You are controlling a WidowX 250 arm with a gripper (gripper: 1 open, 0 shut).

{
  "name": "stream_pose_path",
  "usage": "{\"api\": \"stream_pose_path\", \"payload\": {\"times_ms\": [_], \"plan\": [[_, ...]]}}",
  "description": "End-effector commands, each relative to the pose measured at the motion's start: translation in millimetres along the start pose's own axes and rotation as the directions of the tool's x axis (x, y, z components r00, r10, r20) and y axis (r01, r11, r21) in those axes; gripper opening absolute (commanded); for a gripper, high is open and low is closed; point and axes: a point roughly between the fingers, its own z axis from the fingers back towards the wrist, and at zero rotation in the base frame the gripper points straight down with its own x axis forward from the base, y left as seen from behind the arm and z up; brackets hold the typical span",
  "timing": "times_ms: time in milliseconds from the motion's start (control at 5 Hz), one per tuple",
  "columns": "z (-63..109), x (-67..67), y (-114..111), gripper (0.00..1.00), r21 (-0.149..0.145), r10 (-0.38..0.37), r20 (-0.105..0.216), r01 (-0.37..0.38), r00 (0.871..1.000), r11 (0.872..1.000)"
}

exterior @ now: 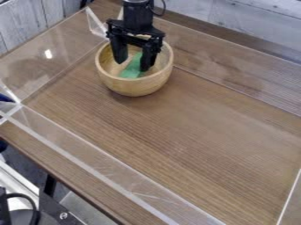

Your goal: Remove the green block from inside the brown bowl and put it on the table

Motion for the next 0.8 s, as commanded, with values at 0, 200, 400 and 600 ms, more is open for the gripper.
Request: {"api": "stream_pose_path", "payload": {"times_ms": [0, 200, 400, 600], "plan": [[21.6, 11.6, 6.3, 1.00, 0.013, 0.014, 0.079, -0.015, 0.997, 1.000], [16.7, 13.1, 5.9, 0.00, 0.014, 0.016, 0.073, -0.017, 0.997, 1.000], [16.8, 13.5, 5.1, 0.00, 0.012, 0.017, 0.077, -0.018, 0.997, 1.000], [32.9, 11.3, 2.9, 0.00, 0.004, 0.016, 0.112, -0.017, 0.994, 1.000]]}}
